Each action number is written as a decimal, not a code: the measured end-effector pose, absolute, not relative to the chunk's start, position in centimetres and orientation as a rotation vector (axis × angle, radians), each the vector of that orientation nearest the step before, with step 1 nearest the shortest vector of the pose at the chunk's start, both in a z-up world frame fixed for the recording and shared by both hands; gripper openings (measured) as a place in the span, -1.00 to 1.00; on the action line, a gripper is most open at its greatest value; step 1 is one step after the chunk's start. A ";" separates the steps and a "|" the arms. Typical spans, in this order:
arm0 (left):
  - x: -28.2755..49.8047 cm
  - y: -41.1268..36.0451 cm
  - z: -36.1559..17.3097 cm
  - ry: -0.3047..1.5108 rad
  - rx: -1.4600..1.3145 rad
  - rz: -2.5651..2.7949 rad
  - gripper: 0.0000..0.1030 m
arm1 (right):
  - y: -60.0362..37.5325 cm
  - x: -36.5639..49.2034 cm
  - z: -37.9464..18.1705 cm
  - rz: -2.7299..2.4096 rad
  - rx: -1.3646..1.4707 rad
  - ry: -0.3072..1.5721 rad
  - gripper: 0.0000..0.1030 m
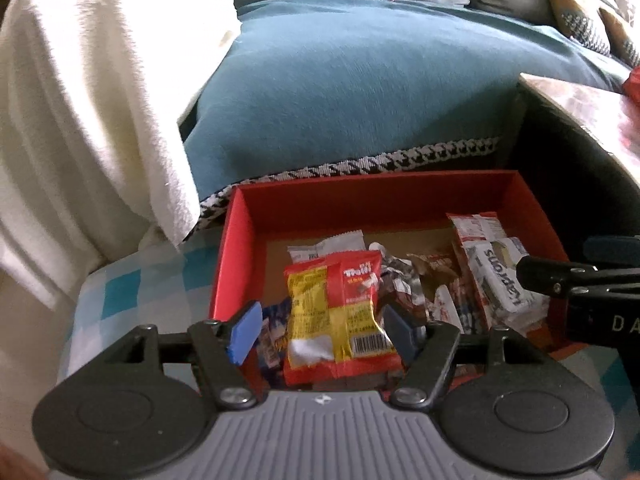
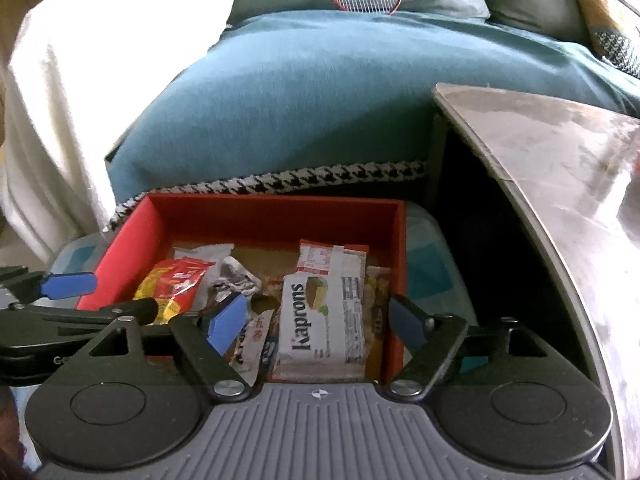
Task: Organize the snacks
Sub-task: 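Open both tools and withdraw them from the box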
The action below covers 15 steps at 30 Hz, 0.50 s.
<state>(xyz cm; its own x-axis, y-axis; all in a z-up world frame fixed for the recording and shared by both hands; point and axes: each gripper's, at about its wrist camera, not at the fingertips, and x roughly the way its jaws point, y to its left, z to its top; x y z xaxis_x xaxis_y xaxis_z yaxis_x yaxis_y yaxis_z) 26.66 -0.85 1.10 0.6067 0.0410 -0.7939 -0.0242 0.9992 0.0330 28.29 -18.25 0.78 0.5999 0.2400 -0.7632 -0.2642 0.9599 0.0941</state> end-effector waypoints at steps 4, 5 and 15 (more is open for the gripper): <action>24.6 -0.5 1.5 0.913 -0.007 0.037 0.25 | -18.1 26.7 1.2 0.280 -0.016 0.882 0.68; 24.2 -0.5 1.5 0.911 -0.007 0.037 0.26 | -18.1 26.2 1.2 0.281 -0.005 0.891 0.68; 18.8 -0.5 2.8 0.870 0.010 0.040 0.31 | -17.4 20.6 1.0 0.276 0.052 0.924 0.72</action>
